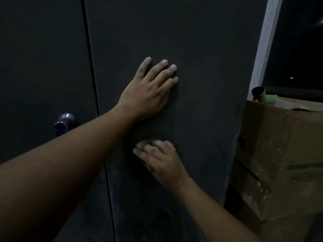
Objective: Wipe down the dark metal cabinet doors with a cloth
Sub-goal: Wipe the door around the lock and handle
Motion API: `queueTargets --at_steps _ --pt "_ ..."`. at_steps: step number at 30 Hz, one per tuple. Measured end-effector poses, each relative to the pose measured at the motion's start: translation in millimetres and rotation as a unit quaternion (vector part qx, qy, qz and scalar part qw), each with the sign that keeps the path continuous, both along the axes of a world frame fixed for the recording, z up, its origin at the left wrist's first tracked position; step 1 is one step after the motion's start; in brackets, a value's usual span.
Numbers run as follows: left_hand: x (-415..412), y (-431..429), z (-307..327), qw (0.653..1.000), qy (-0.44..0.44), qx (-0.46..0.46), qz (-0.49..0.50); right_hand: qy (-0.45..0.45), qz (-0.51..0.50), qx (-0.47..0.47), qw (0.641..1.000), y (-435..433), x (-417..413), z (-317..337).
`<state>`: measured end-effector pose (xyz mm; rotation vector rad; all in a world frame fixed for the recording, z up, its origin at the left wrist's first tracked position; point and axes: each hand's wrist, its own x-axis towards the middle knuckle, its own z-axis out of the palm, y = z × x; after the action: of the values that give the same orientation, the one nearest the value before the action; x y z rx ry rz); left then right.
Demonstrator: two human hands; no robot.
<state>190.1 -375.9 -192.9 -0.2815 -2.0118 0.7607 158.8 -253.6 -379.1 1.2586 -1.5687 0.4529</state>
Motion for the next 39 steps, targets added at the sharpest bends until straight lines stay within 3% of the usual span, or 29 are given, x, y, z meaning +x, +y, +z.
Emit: queueTargets --at_steps 3,5,7,11,15,18,21,24,26,29,33,35,39 --pt "14.7 -3.8 -1.8 0.998 -0.054 0.017 0.01 0.029 -0.014 0.153 0.988 16.2 -7.5 -29.1" --pt "29.8 -12.4 -6.8 0.996 -0.089 0.016 0.02 0.031 -0.04 0.206 0.977 29.9 -14.8 -35.4" --pt "50.2 -25.8 -11.4 0.991 -0.127 0.006 0.027 -0.018 -0.057 0.162 0.985 38.7 -15.0 -29.4" --pt "95.4 -54.5 -23.0 0.98 -0.191 0.03 0.048 -0.183 -0.044 -0.074 0.979 29.5 -2.8 10.3" --pt "134.8 -72.8 -39.4 0.972 -0.196 0.097 0.081 -0.222 -0.021 -0.11 0.969 -6.1 21.2 39.1" --pt "155.9 -87.5 -51.0 0.962 -0.18 0.163 0.122 -0.175 -0.023 -0.06 0.982 -30.5 35.8 33.0" --pt "170.5 -101.6 -62.9 0.939 -0.154 0.283 0.124 -0.08 -0.027 0.05 0.995 -34.8 36.1 3.8" --pt "173.6 -108.8 -73.4 0.932 -0.192 0.285 0.119 -0.014 -0.055 0.185 0.981 -19.7 31.5 -15.9" --pt "173.1 -108.4 -74.9 0.924 -0.216 0.299 0.103 -0.011 -0.06 0.208 0.976 -13.1 28.0 -14.8" --pt "171.5 -107.6 -75.0 0.906 -0.233 0.343 0.079 -0.092 0.006 0.084 0.992 -14.4 30.7 8.9" --pt "169.9 -105.4 -76.9 0.885 -0.252 0.385 0.075 -0.177 0.032 -0.148 0.972 -22.9 52.9 81.5" --pt "170.4 -106.3 -76.4 0.884 -0.254 0.388 0.06 -0.164 0.032 -0.172 0.971 -29.3 60.3 120.7" --pt "172.1 -107.0 -74.2 0.868 -0.274 0.412 0.044 -0.175 0.009 -0.116 0.978 -58.9 58.2 157.9"
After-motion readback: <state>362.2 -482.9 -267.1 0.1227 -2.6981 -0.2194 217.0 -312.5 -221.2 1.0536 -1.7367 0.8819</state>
